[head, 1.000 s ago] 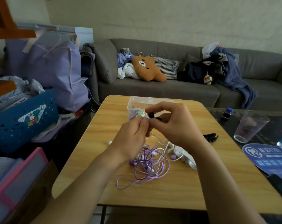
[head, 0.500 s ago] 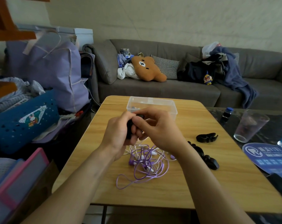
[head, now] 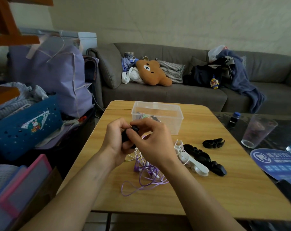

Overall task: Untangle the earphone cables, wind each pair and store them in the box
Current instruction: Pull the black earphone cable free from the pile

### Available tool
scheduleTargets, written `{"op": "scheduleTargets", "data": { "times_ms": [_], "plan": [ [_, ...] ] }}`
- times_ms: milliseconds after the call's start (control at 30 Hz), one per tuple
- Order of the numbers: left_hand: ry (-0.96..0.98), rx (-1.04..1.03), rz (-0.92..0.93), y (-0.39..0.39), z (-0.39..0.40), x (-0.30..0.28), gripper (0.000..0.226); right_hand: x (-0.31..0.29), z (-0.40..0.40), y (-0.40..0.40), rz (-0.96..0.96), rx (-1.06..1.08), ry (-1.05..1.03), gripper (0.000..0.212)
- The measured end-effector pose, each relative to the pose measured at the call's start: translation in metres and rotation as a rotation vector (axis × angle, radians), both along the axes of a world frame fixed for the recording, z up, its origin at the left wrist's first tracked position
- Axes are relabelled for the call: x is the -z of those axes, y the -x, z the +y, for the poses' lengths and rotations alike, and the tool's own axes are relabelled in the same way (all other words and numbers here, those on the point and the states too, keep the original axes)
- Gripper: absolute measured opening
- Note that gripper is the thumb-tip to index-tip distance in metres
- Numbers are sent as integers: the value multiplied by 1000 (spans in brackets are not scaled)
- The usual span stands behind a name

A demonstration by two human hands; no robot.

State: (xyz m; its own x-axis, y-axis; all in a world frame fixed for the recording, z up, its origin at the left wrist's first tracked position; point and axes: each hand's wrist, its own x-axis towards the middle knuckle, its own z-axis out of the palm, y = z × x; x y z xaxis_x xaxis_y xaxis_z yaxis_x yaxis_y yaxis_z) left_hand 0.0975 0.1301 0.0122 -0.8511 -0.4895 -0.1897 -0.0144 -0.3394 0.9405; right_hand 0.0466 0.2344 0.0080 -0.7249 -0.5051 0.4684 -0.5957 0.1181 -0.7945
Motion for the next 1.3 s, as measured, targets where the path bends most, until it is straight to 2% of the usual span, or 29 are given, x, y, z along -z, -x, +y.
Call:
{"op": "scheduleTargets", "data": {
  "times_ms": [167,267,367,467,533,633,733,900,1000,1067,1167,1300],
  "plan": [
    [57,-7,-29,2,4,-2,28,2,0,5,-111,16,61,10],
    [52,61,-57,2,1,1,32,3,2,8,-178,10,81,5],
    [63,95,-58,2,-6,3,26,7,4,12,-182,-13,23,11],
    [197,135,13,3,-11,4,26,4,9,19,-228,-60,10,15],
    [210,254,81,1,-16,5,28,2,13,23,-293,-116,11,17],
    [108,492,152,-5,-29,6,39,-1,26,34,-344,-209,-22,15],
    [92,613,175,-6,-34,7,51,-4,42,43,-367,-366,-17,17],
    [210,497,187,8,-15,7,58,-3,55,43,-360,-366,82,18],
    [191,354,252,19,7,5,33,-2,60,43,-342,-271,183,18],
    [88,298,270,26,24,2,20,-1,63,45,-368,-218,267,19],
    [-5,359,278,32,38,0,21,-3,71,47,-416,-194,335,21],
    [130,296,278,37,50,3,28,-5,80,50,-352,-135,255,17]
  ]
}}
